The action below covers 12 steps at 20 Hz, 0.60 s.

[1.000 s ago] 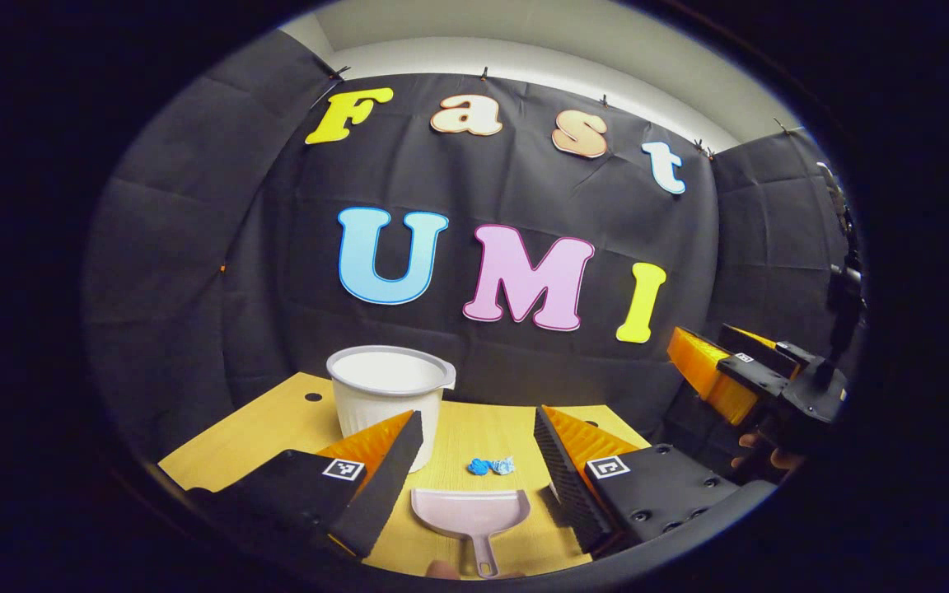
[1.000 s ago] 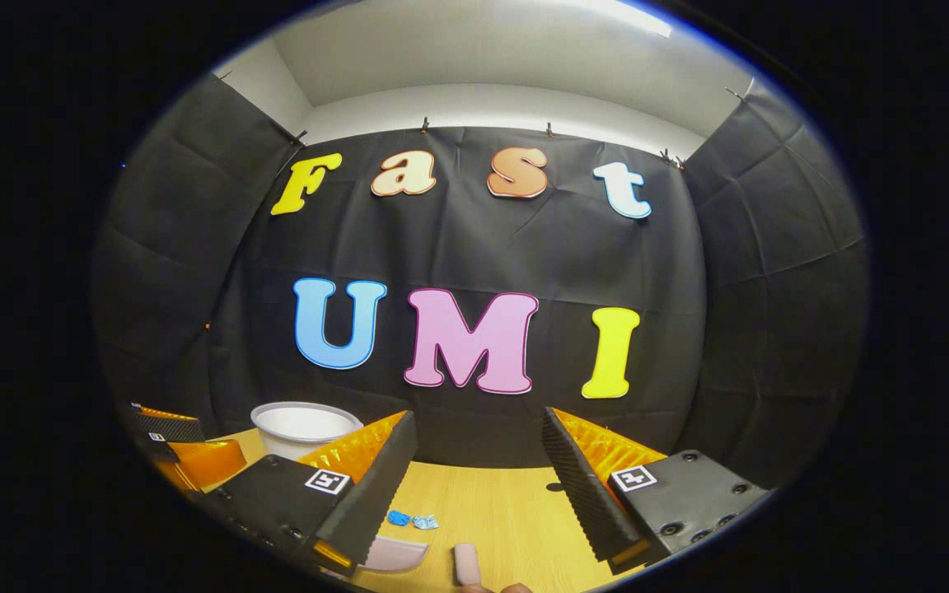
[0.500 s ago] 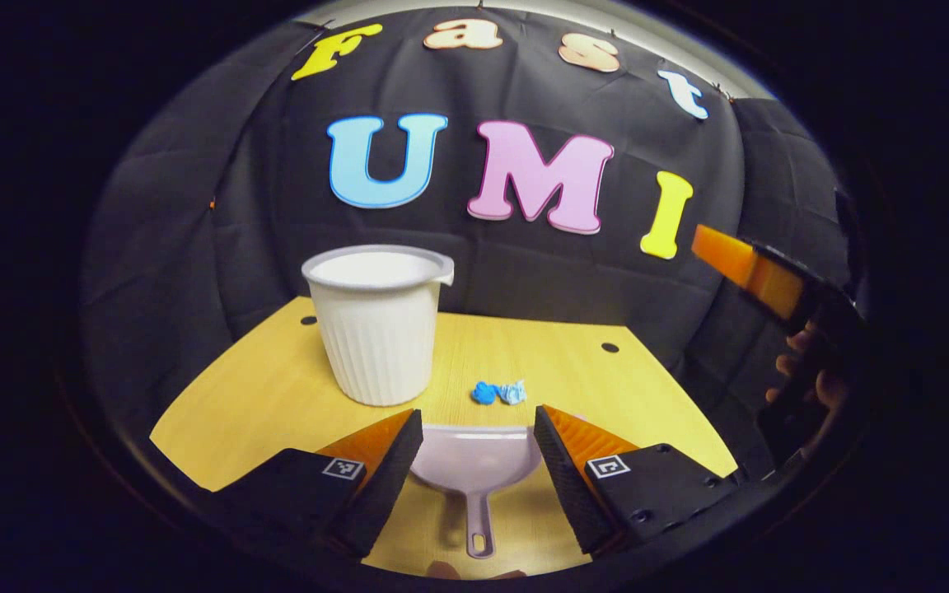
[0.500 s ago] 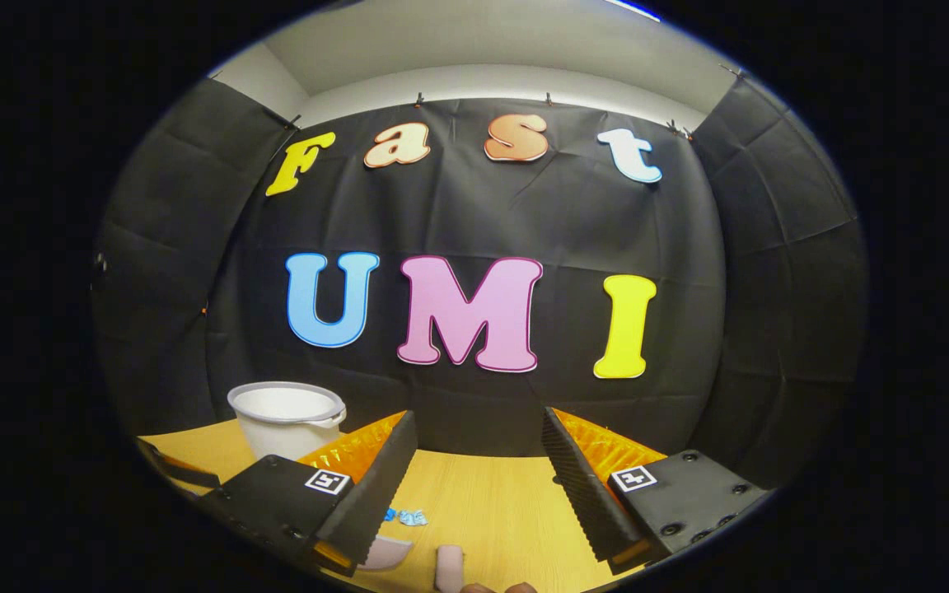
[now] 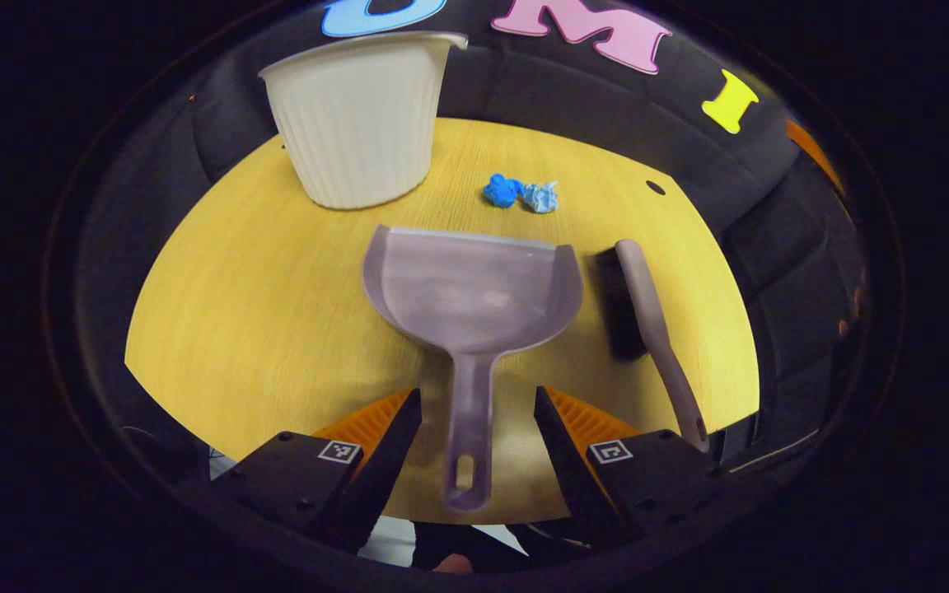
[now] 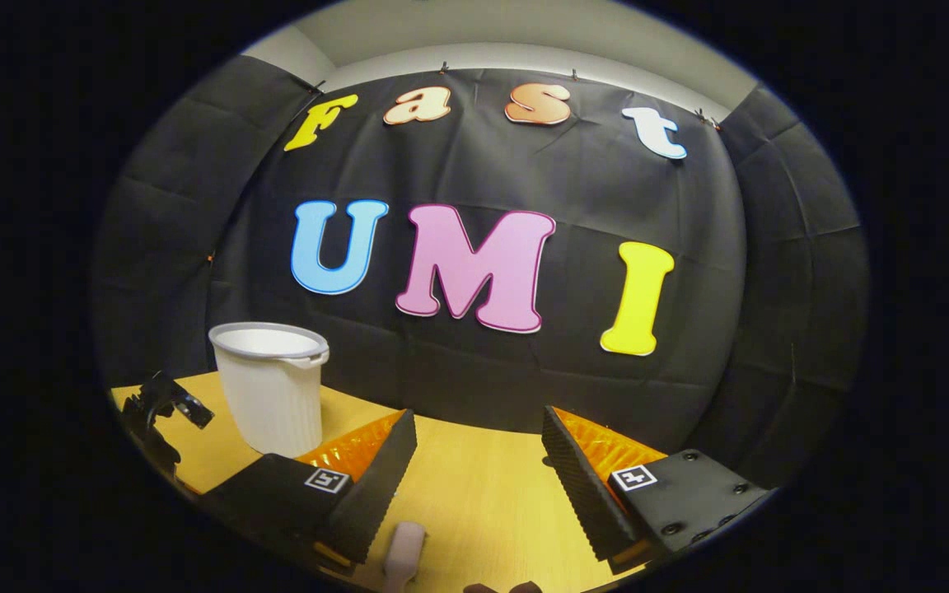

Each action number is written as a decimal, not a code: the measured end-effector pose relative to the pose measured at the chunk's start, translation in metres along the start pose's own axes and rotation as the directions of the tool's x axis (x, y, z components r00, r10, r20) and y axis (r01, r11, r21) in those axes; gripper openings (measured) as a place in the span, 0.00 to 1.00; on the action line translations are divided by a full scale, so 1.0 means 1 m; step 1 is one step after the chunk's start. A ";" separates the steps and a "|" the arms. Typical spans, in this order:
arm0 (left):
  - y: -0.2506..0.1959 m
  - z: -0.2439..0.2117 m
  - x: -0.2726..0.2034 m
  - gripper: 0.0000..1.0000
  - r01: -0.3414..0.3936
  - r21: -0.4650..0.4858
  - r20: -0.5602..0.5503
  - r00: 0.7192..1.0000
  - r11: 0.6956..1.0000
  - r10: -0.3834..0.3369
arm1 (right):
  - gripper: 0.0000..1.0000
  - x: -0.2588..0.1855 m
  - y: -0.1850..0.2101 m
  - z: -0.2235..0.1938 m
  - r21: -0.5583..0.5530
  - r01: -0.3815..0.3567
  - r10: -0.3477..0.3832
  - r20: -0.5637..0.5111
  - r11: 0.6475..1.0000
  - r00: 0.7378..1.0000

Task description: Pick up the small broom and dustpan from the desktop, sweep the trash into the dustpan with the broom, and then empty the trash into the garbage bin.

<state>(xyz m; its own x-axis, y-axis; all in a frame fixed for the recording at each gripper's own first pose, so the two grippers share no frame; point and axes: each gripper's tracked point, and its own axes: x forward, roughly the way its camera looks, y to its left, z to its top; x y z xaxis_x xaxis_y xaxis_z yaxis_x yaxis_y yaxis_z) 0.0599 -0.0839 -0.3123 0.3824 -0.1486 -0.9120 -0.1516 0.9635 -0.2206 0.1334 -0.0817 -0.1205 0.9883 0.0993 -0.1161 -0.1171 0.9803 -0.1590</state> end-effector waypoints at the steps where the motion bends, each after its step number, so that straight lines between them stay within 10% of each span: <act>1: 0.003 0.003 0.004 0.84 0.001 -0.009 -0.027 1.000 1.000 -0.001 | 0.94 -0.001 -0.007 -0.011 0.001 0.010 -0.010 -0.027 1.000 1.000; 12: 0.009 0.016 0.038 0.60 -0.082 0.043 -0.233 0.968 0.996 0.089 | 0.99 -0.032 -0.042 -0.099 0.139 0.086 -0.037 -0.319 0.987 0.947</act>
<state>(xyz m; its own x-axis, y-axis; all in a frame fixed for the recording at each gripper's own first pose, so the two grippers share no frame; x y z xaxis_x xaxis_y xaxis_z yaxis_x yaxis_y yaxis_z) 0.0879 -0.0769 -0.3429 0.1442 -0.1097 -0.9834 -0.1430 0.9811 -0.1304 0.0973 -0.1427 -0.2067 0.9088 0.0028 -0.4172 -0.0170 0.9994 -0.0305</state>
